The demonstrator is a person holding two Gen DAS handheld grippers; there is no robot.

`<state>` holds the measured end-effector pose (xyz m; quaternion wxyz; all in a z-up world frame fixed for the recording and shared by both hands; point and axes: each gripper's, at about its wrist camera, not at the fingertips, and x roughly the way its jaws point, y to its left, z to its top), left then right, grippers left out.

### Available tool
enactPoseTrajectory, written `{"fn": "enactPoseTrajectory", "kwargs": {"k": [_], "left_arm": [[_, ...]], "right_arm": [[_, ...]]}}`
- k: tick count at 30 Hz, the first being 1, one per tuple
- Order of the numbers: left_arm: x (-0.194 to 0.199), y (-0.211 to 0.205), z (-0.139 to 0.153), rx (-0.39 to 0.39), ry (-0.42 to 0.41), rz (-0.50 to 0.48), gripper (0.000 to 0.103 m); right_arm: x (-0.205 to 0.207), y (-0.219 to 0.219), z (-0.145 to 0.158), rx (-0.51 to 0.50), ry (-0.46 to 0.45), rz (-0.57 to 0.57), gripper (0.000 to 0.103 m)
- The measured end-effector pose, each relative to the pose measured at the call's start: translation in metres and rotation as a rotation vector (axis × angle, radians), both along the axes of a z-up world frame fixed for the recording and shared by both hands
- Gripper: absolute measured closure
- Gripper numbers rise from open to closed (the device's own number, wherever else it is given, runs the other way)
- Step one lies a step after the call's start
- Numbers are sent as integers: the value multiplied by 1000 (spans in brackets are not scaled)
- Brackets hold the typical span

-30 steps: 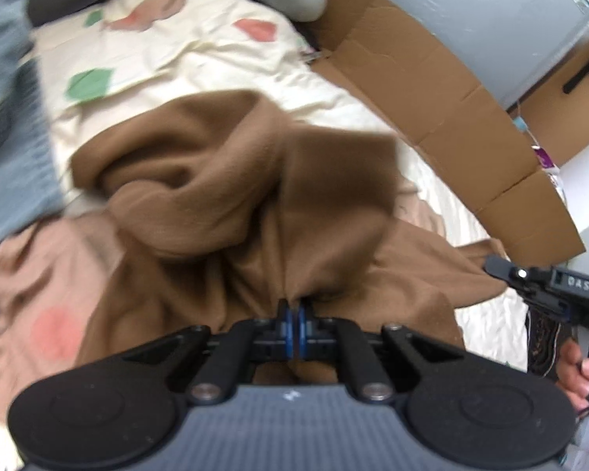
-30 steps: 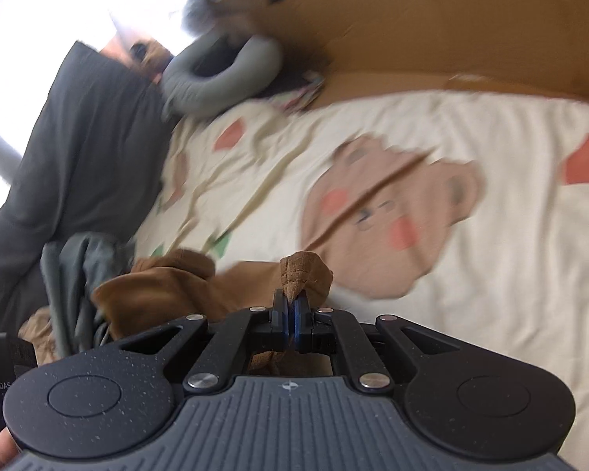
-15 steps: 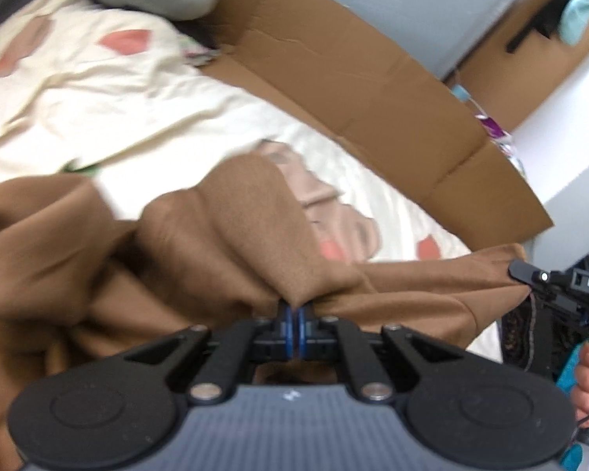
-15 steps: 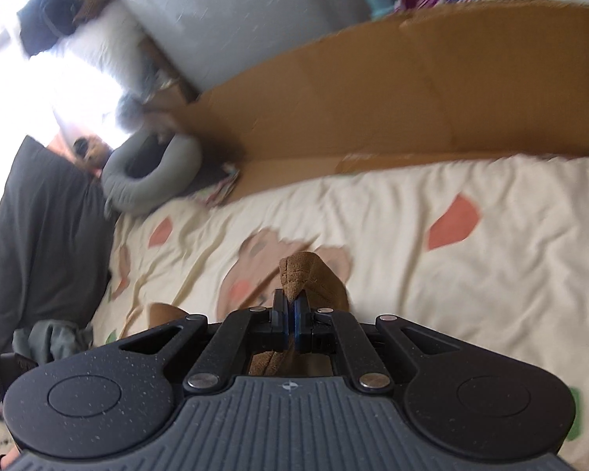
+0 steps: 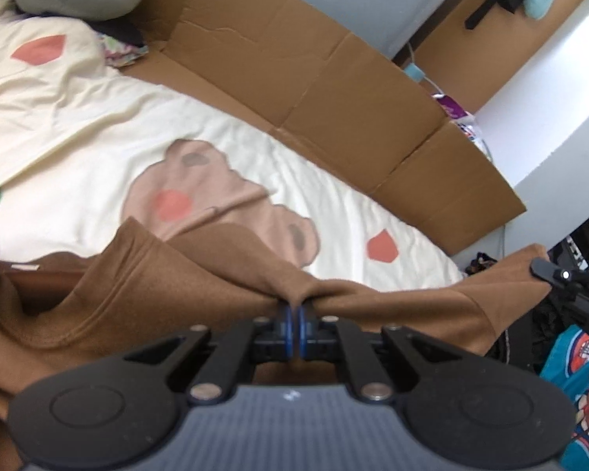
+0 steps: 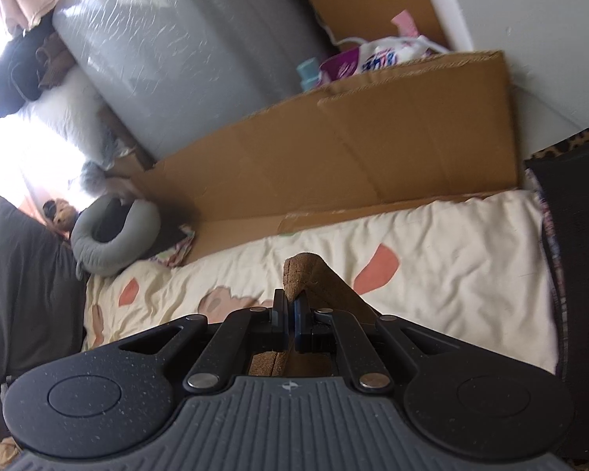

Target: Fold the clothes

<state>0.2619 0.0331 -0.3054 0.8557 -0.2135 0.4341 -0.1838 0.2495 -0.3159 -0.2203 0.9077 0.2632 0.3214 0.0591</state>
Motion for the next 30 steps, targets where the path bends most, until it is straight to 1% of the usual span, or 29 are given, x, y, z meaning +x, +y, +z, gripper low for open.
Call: {"fn": "enactPoseTrajectory", "kwargs": {"k": [4,7,11,12,15,17,18,19,20,21,23,26,28,30], "left_arm": [[-2,-18,5,-20,-10,-56,100],[-4,-31,3,-29,5,-103,99],[-10,-42,-5,-19,46,-150,97],[-12,-43,-6,-14,53,-157,93],[-17,-32,3,48,25,-121,81],[-21,-23,10,98,-2,-89,66],[-22,-16,15,127,-17,-74,63],[-24,-9,19,157,-33,-59,58],[-25,-2,24,186,-48,-44,55],[-27,5,28,216,-63,-30,49],[-27,19,35,274,-76,3,45],[-24,43,40,348,-70,58,41],[-22,59,42,362,-53,87,38],[-20,71,44,384,-44,95,38]], "right_arm": [[-11,-13,13,-15,-25,-44,102],[-24,-23,18,-30,-28,-79,102],[-45,-33,13,-71,9,-116,102],[-51,-36,7,-73,33,-124,102],[-69,-45,-11,-68,109,-150,102],[-80,-52,-22,-56,153,-167,102],[-85,-53,-26,-58,167,-171,102],[-89,-55,-29,-61,178,-173,102],[-94,-56,-32,-62,187,-176,102],[-97,-58,-34,-62,195,-179,102],[-102,-60,-38,-64,211,-183,102],[-106,-60,-42,-72,231,-186,102],[-107,-61,-44,-79,243,-188,102],[-108,-60,-44,-88,250,-188,102]]}}
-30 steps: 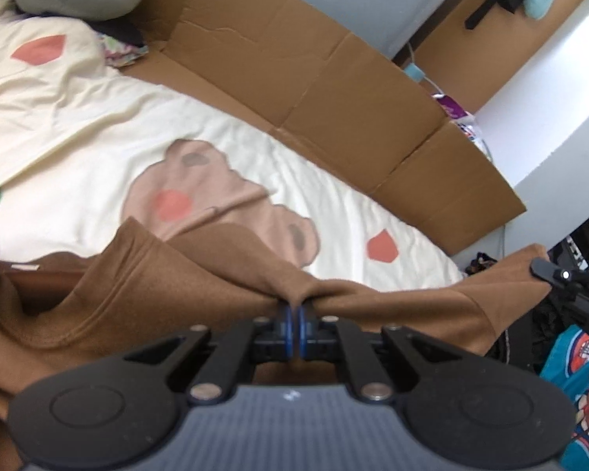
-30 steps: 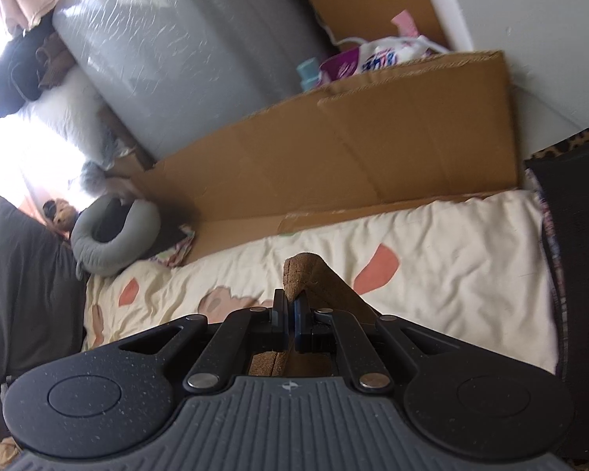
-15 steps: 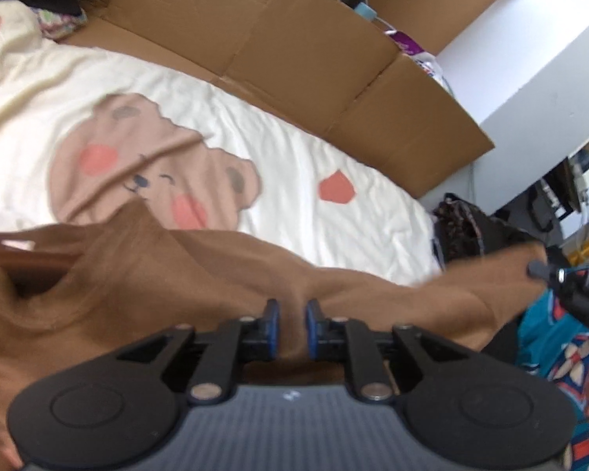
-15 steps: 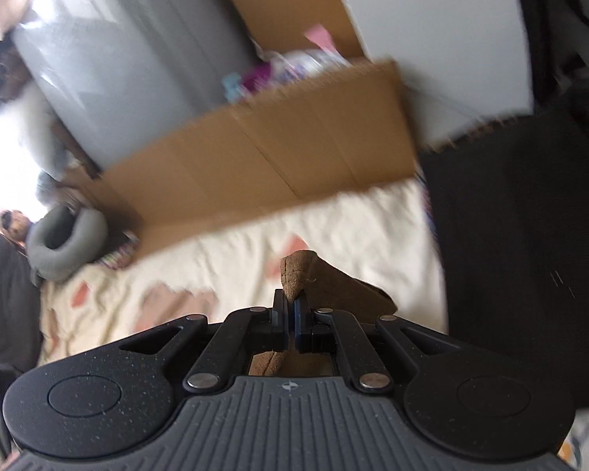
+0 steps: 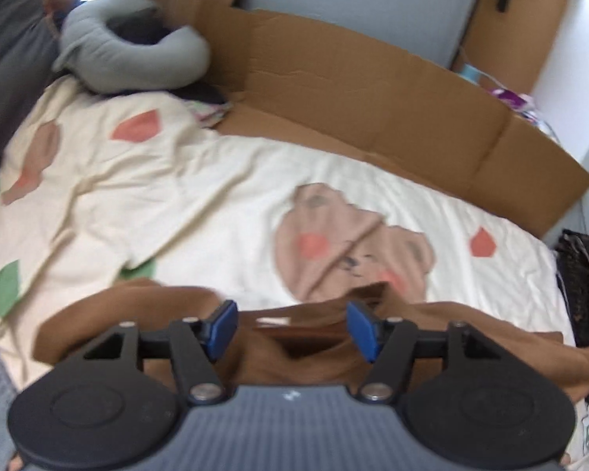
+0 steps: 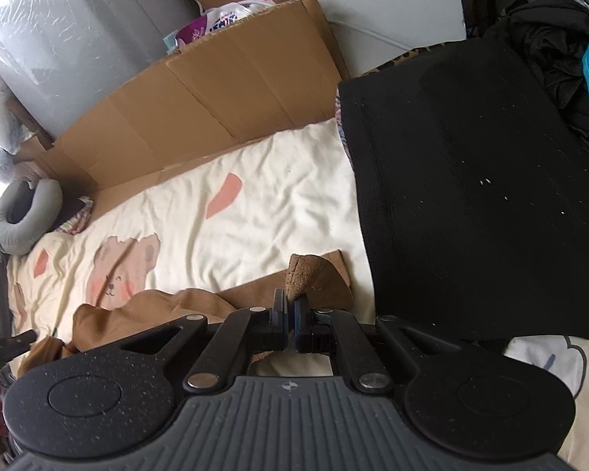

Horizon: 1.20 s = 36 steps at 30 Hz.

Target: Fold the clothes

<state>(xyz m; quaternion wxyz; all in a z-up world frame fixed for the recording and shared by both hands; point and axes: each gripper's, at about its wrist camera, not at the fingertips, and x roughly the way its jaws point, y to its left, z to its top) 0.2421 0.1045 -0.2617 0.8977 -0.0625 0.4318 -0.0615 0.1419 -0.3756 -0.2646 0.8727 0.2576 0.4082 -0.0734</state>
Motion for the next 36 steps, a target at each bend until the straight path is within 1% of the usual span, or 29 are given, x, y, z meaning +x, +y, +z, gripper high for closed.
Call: {"fn": "enactPoseTrajectory", "kwargs": {"k": [4,6,9,10,11,12,13,19,26,31,36], "left_arm": [[6,10,-4,84,0,-25,37],[12,10,-13,120,17,-45,37],[18,11,-27,179,38,-43,47],[17,13,-29,180,42,-41,56],[17,16,-30,173,49,-42,75],[16,18,-30,168,55,-40,85],[14,22,-28,164,61,-35,98],[-1,53,3,150,26,3,100],[-24,98,34,162,22,71,101],[-51,127,46,184,47,123,101],[-81,157,51,197,81,182,101]], "right_arm": [[-4,3,-7,-16,30,8,102],[-7,3,-12,-18,52,6,102],[-13,3,-22,-22,82,6,102],[-16,3,-25,-19,92,2,102],[-18,2,-29,-17,101,-1,102],[-21,2,-32,-14,111,-4,102],[-23,1,-36,-12,120,-8,102],[-29,0,-46,-12,148,-11,102],[-29,-2,-46,-28,157,-12,102],[-29,-1,-45,-45,164,-13,102],[-29,0,-44,-58,178,-9,102]]}}
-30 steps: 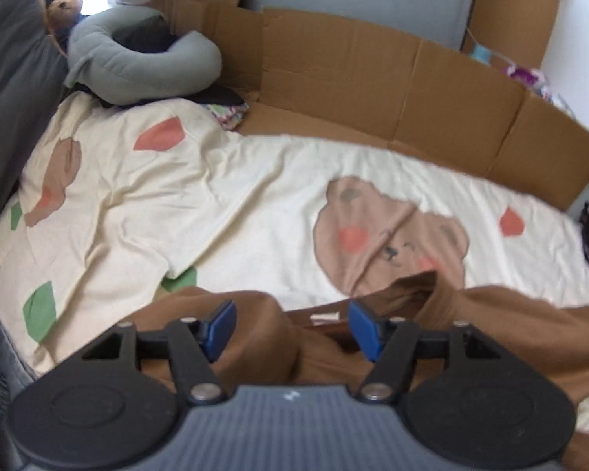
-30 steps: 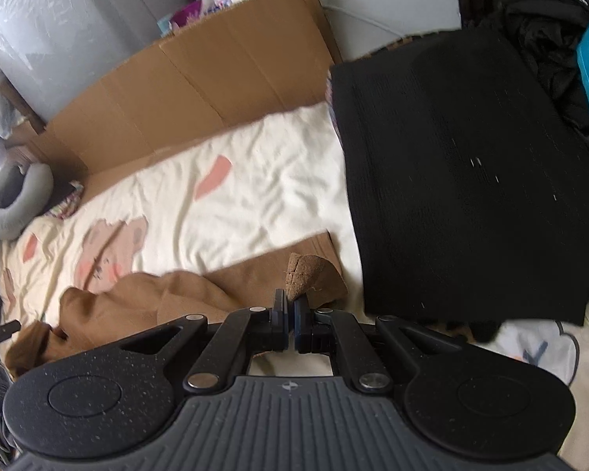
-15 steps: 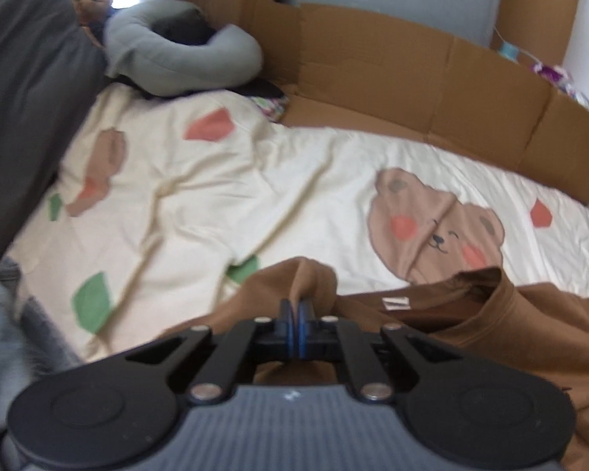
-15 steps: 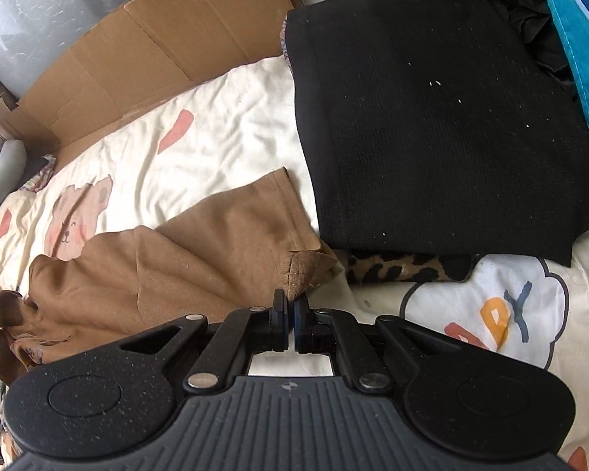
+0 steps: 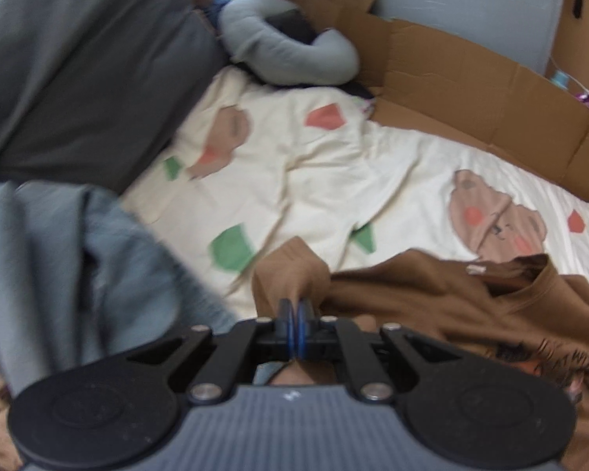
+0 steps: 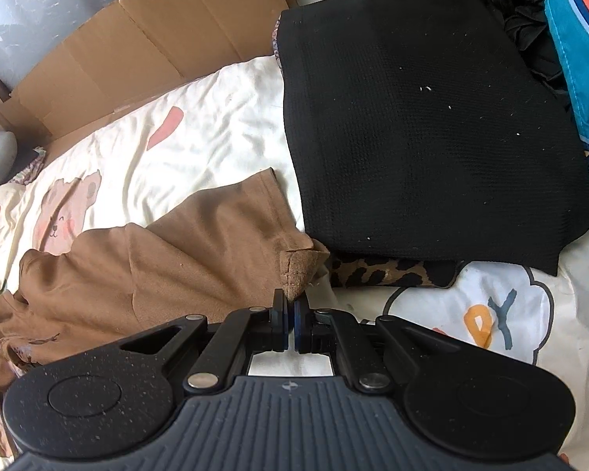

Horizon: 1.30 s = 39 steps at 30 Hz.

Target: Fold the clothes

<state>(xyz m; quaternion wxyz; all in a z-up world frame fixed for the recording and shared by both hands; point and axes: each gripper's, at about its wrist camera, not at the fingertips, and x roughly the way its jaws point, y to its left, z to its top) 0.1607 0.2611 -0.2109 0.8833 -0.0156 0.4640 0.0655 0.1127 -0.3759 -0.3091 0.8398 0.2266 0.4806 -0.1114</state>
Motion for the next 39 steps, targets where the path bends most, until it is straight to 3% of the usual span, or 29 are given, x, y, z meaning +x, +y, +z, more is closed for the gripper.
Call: {"fn": "enactPoseTrajectory", "kwargs": {"k": [6,17,20,23,25,27,31,39], "left_arm": [[-36,27,-6,-14,43,81,101],[-93,53,-49,-75,182,207,99],[-99,58,-55,-56,231,255,97],[-102,62,-45,-48,203,264,94],[-97,59,-38,-52,182,252,94],[-93,56,-31,-57,160,240,94],[-76,38,-26,-89,141,169,78],[-42,-18,-34,-152,122,-23,77]], "right_arm": [[3,3,2,-19,14,14,102],[-1,9,-7,-25,102,53,102],[-3,8,-8,-11,127,48,97],[-5,8,1,-42,126,52,84],[-7,8,7,-60,115,48,75],[-6,9,13,-78,98,49,72],[4,12,24,-94,49,84,68],[39,44,38,-17,-26,278,65]]}}
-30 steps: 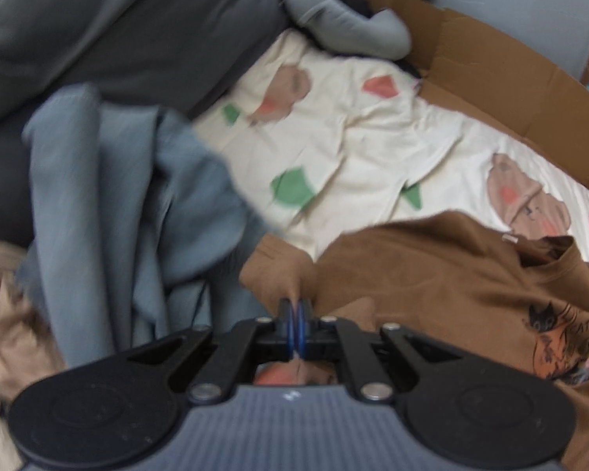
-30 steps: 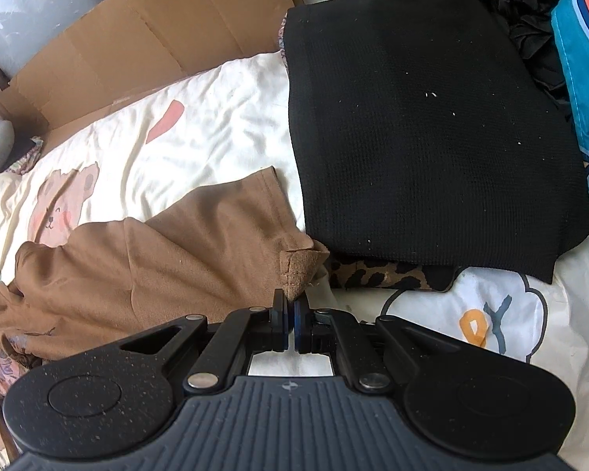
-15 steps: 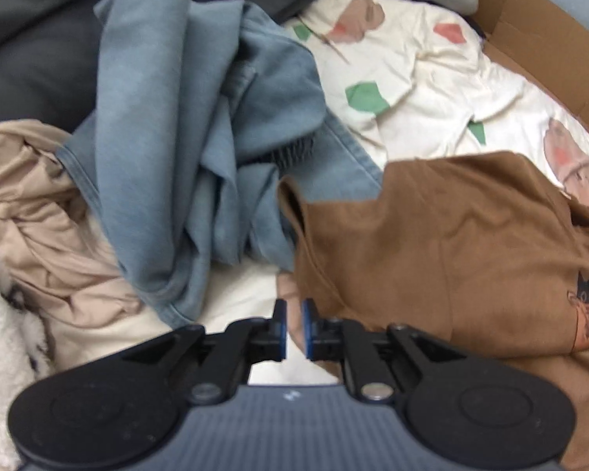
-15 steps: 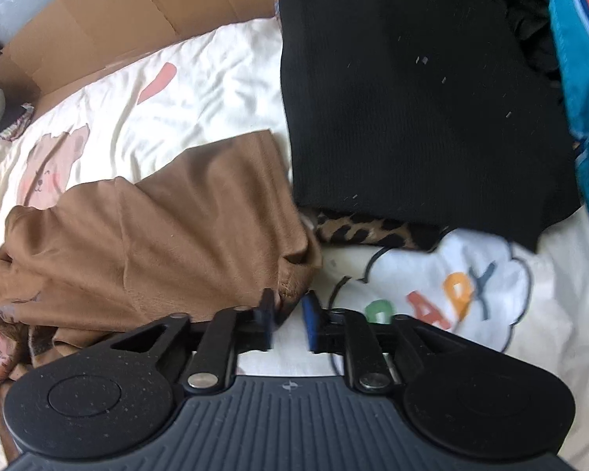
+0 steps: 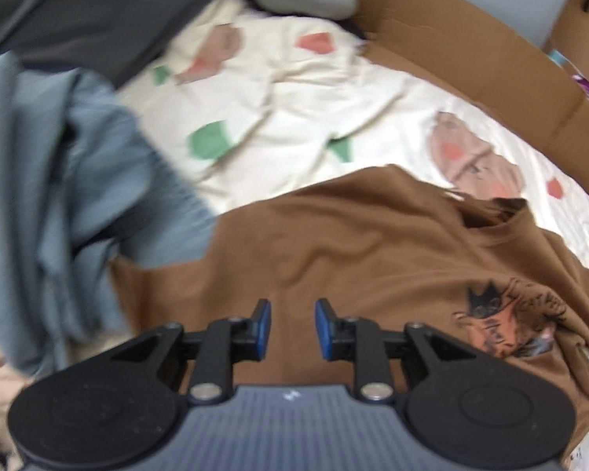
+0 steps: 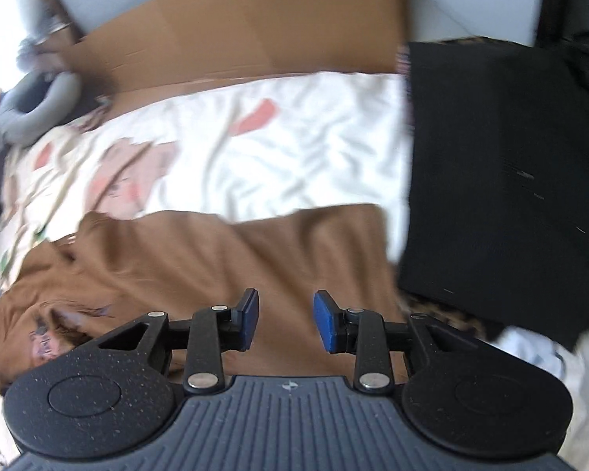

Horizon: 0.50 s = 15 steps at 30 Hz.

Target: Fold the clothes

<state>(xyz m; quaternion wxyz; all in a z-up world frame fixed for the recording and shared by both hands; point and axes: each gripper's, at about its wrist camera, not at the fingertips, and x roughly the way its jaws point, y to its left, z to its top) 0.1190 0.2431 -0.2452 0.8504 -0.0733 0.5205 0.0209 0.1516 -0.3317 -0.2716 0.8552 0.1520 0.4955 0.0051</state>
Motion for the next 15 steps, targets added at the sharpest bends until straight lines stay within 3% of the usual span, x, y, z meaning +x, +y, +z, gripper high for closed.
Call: {"fn": "enactPoseTrajectory", "kwargs": {"k": [8,15], "left_arm": [[27,-46,-23,-30,-29,-170,77],[38,-67,-50,12,-24,-291,79]], "right_arm": [[26,50,-3,37,-23,137,57],[45,99,-18,39,-20,284,57]]}}
